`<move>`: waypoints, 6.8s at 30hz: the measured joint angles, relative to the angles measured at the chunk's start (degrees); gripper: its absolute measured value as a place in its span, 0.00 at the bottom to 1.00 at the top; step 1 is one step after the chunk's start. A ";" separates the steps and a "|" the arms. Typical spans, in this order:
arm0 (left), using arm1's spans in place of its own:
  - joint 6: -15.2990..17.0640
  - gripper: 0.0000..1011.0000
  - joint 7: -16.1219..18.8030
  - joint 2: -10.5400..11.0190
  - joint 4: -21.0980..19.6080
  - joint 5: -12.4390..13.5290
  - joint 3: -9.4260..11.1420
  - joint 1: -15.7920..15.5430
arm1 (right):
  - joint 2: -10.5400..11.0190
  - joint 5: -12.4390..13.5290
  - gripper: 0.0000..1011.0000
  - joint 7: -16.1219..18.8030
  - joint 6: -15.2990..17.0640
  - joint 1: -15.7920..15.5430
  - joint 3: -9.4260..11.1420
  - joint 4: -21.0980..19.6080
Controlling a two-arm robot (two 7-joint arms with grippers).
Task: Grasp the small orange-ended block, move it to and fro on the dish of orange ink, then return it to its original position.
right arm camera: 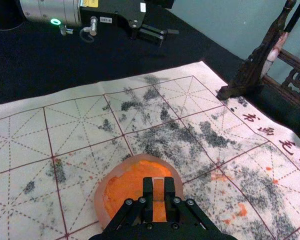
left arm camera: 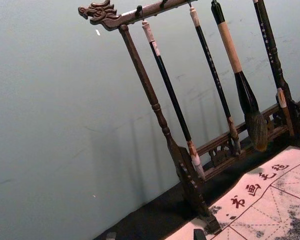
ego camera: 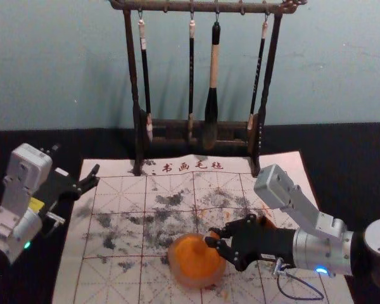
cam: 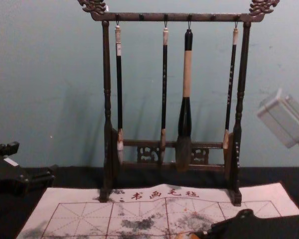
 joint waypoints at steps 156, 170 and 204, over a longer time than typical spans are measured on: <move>0.00 0.99 0.00 0.00 0.00 0.00 0.00 0.00 | 0.62 -7.05 0.09 2.81 5.56 4.04 -4.26 -3.81; 0.00 0.99 0.00 0.00 0.00 0.00 0.00 0.00 | 1.80 -7.26 0.09 2.31 6.11 3.36 -3.05 -4.90; 0.00 0.99 0.00 0.00 0.00 0.00 0.00 0.00 | 3.92 -5.06 0.09 -0.54 7.83 0.00 1.62 -8.68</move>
